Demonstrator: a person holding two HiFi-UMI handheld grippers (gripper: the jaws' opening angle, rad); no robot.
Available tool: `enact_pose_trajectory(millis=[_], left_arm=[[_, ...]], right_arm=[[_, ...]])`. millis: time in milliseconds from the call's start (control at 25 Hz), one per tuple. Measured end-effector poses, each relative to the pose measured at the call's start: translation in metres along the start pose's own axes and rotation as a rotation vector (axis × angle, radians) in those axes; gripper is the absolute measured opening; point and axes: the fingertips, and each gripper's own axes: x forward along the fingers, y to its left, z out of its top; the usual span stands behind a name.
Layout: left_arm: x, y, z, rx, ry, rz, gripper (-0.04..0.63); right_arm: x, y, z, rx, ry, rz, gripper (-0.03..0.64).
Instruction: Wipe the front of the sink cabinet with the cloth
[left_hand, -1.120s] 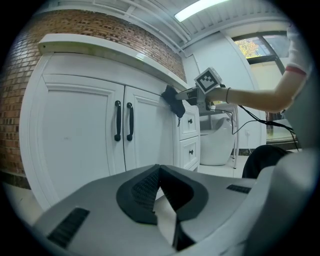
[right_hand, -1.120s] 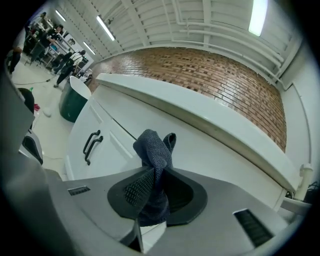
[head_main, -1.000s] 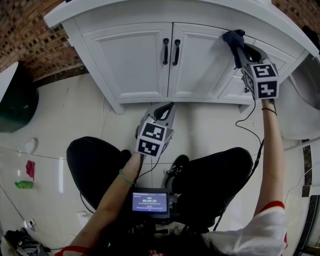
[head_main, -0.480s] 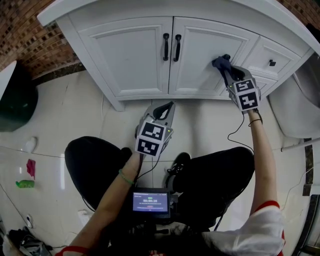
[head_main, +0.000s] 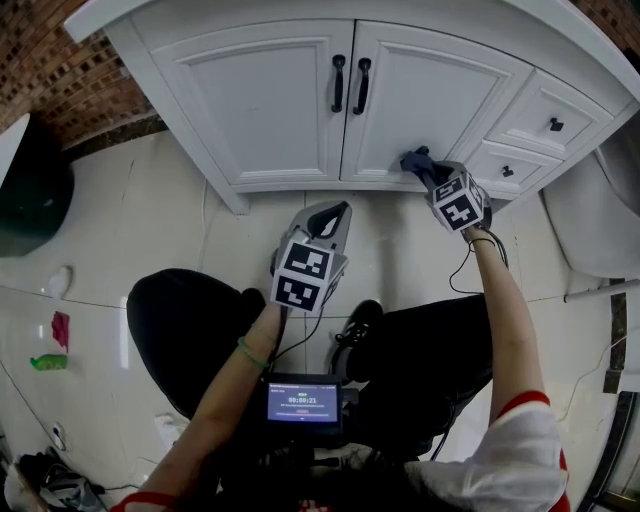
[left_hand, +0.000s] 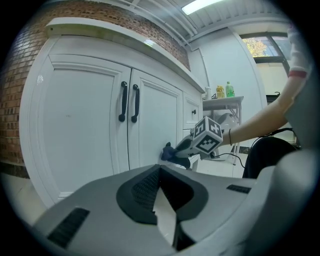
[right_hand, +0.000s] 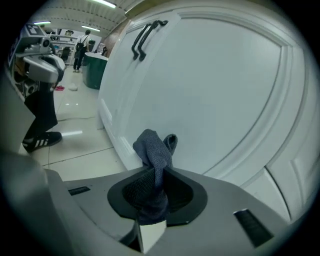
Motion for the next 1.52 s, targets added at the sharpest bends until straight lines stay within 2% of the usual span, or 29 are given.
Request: enact_pose_trajectory(millis=[240,440,560,720,840,1040,1240,1520], left_arm=[[0.003,0.008,-0.01,-0.018,0.011,0.006,0.02],[0.004,0.013,-0.013,-0.021,0.016,0.008,0.02],[0.004,0.016,-0.015,-0.022,0.018,0.013,0.02],[0.001,0.018,-0.011,-0.024,0.008,0.023,0.02],[-0.001,0.015,-0.005,-0.025,-0.001,0.022,0.02],[-0.004,0.008,0.008,-0.018,-0.017,0.018,0.02],[-0.01,-0.002,0.016,0.001,-0.022,0.009,0.02],[-0.017,-0.012,0.023,0.014,-0.026,0.006,0.02]], right_arm=[[0.037,0.032,-0.031,0.0,0.096,0.049,0.064],[0.049,0.046,-0.043,0.018,0.129,0.065,0.064],[0.041,0.046,-0.038,-0.009,0.112,0.074,0.064],[0.005,0.026,-0.006,-0.023,0.012,0.061,0.064],[-0.033,-0.006,0.015,0.005,-0.054,0.002,0.064],[-0.104,-0.081,0.049,0.077,-0.173,-0.152,0.064],[-0.174,-0.148,0.082,0.081,-0.284,-0.287,0.064],[-0.235,-0.199,0.117,0.084,-0.367,-0.408,0.064]])
